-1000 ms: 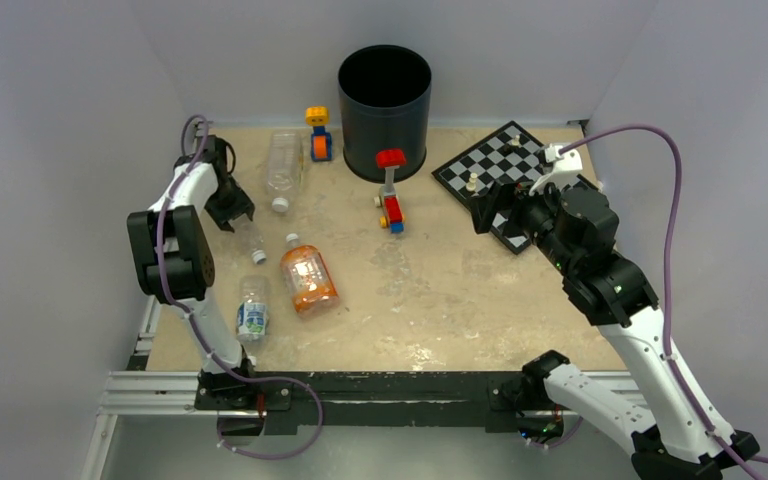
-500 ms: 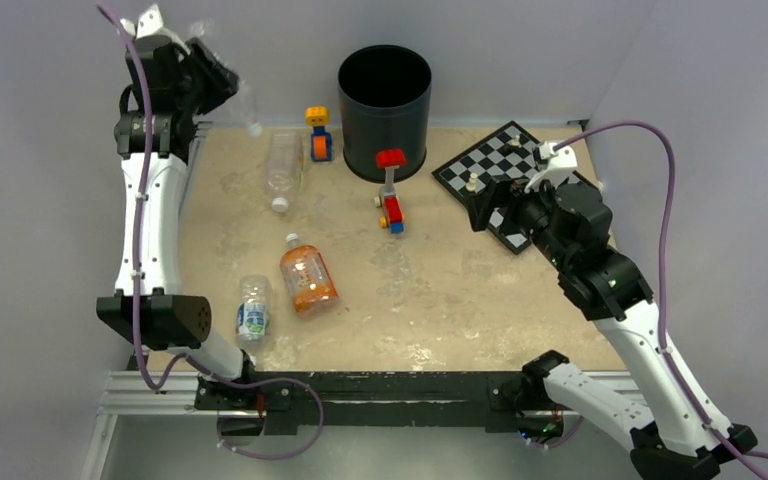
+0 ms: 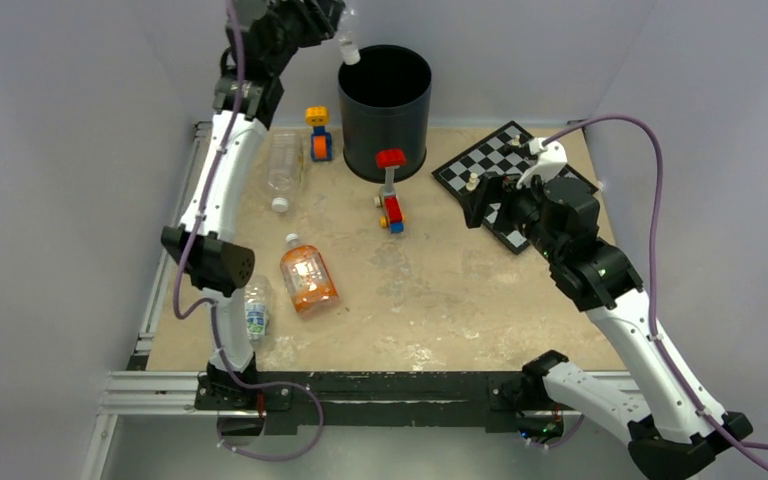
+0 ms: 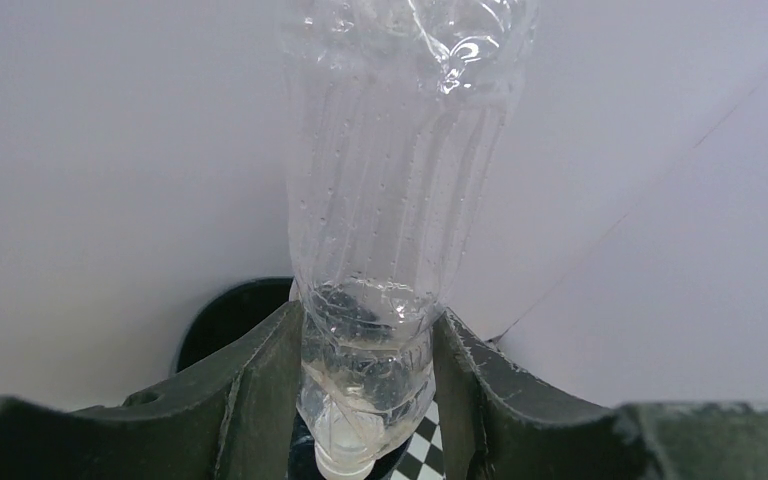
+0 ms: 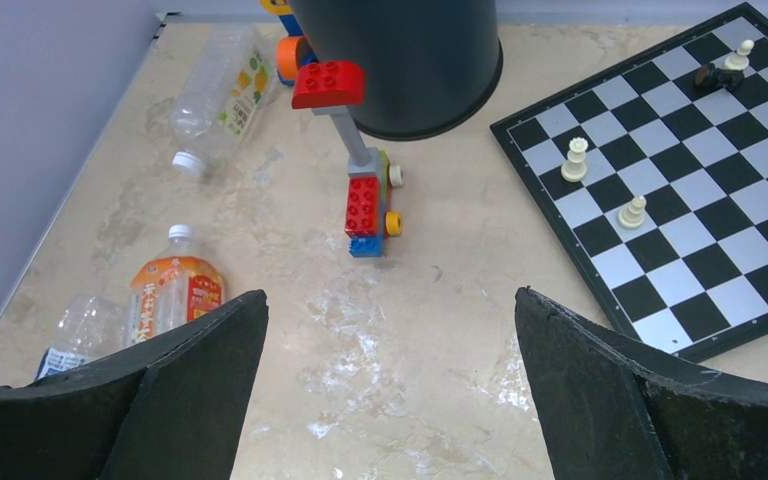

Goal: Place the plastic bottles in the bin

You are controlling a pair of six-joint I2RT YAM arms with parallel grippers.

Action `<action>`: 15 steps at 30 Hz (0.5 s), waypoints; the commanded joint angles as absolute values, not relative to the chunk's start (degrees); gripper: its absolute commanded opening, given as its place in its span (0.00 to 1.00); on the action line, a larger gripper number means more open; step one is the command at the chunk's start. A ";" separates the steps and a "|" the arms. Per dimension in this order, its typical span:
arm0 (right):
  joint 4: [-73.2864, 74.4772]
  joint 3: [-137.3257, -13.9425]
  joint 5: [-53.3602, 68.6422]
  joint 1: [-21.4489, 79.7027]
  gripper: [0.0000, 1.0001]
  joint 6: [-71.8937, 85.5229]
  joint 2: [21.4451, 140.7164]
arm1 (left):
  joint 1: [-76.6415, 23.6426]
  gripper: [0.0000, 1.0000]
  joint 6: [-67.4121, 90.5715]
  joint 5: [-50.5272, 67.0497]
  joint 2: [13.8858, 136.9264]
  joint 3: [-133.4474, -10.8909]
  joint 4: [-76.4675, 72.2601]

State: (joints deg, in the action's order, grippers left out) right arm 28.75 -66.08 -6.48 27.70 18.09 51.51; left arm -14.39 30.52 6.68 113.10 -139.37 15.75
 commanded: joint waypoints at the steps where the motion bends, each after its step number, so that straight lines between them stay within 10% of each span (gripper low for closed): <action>1: 26.99 -67.94 -7.84 27.81 0.98 19.09 52.80 | -17.12 0.00 27.88 6.54 119.01 -142.22 4.21; 6: 26.27 -68.44 -7.32 27.79 0.98 19.07 55.59 | -17.49 0.04 29.40 6.42 126.64 -146.02 4.68; 10: 25.43 -69.06 -7.09 27.82 0.97 18.72 57.02 | -17.48 0.98 30.30 7.19 127.61 -144.33 4.64; 15: 24.84 -69.37 -6.86 27.82 0.98 18.46 58.08 | -17.49 1.00 29.87 7.08 121.16 -138.50 7.82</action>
